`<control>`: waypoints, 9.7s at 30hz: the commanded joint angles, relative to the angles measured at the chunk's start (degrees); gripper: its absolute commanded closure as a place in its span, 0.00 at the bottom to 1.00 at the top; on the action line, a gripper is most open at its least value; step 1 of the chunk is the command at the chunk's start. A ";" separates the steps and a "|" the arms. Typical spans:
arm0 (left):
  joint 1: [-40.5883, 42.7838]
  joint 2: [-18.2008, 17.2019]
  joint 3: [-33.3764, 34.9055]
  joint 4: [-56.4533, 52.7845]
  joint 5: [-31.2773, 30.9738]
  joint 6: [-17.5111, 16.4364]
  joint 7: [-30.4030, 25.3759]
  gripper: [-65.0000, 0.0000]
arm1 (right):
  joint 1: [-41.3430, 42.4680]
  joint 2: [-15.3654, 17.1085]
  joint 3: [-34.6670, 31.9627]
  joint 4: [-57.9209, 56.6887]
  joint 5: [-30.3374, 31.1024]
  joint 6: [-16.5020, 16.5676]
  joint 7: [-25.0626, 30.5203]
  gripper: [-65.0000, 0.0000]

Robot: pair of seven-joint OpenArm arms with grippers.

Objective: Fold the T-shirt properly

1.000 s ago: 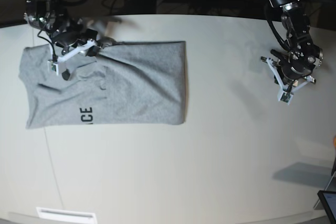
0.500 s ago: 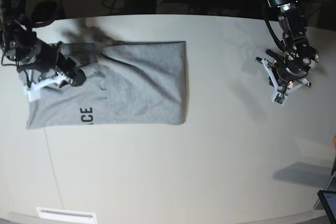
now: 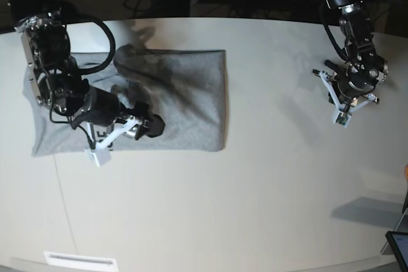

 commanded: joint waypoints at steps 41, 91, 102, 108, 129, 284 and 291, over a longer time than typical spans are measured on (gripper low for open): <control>0.40 -0.94 -0.28 1.07 -0.14 0.38 -0.10 1.00 | 5.77 -2.96 0.14 -14.48 -16.14 12.24 0.70 0.59; 0.31 -0.94 -0.28 0.72 -0.14 0.38 -0.10 1.00 | 9.47 -5.77 0.14 -19.32 -21.51 19.45 0.44 1.00; 0.31 -1.03 -0.28 0.63 -0.14 0.38 -0.10 1.00 | 13.07 -5.69 0.05 -22.66 -21.68 19.54 -1.23 1.00; 0.31 -1.03 -0.28 0.63 -0.14 0.38 -0.10 1.00 | 13.86 -6.04 0.05 -22.66 -28.54 21.38 -1.50 1.00; 0.31 -0.85 -0.28 0.81 -0.05 0.38 -0.10 1.00 | 13.86 -5.69 0.23 -26.88 -34.61 27.45 -0.44 0.69; -4.43 -1.47 11.58 -6.05 8.39 0.38 -16.71 0.64 | 3.66 -6.83 42.69 -39.89 -8.06 56.90 -17.41 0.17; -4.78 -1.38 11.94 -5.96 8.39 0.38 -16.71 0.64 | 3.66 -8.94 42.60 -40.24 -8.06 56.90 -17.58 0.18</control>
